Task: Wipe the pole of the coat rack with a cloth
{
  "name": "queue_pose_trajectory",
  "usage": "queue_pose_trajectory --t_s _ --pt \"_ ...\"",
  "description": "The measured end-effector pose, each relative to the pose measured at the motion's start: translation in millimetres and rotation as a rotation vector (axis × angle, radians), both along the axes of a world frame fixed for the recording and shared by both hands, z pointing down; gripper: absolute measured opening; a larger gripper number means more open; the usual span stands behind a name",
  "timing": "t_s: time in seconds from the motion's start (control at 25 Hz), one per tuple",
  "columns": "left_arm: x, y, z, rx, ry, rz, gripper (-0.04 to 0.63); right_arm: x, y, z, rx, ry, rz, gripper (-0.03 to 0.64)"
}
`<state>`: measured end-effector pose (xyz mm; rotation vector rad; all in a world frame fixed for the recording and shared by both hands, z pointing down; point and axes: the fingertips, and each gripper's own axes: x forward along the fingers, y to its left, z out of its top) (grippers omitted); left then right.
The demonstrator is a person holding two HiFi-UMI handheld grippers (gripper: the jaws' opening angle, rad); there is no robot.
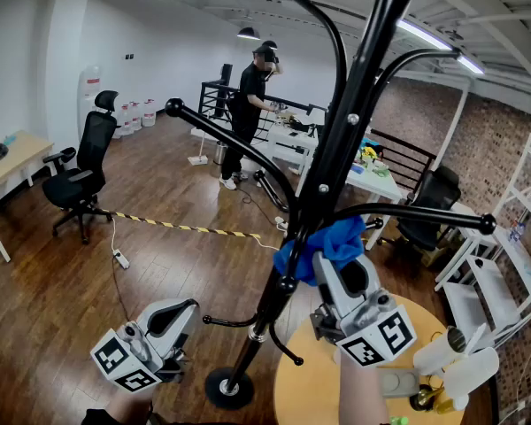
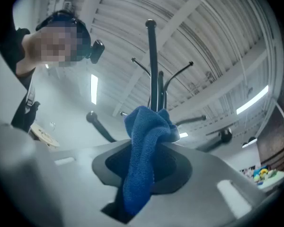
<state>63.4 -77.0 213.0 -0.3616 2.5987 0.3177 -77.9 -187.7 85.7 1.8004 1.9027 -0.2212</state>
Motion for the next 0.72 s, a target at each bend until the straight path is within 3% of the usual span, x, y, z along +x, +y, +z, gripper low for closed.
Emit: queue_pose_trajectory --t_s 0.16,0.32,0.56,0.72 --pt "7 10 -3 0.006 -0.01 -0.022 0.002 -7 -30 -51 -0.108 -0.041 0.087 0.091" --pt "1 6 -4 -0.009 -0.013 -0.001 0.002 2 -83 -93 -0.232 -0.067 0.11 0.091" --pt "-13 -7 -5 -0.015 -0.02 0.056 0.002 21 -138 -119 -0.317 -0.123 0.174 0.091" --pt "-14 -11 -7 -0.01 -0.027 0.077 0.002 27 -142 -122 -0.322 -0.118 0.188 0.091"
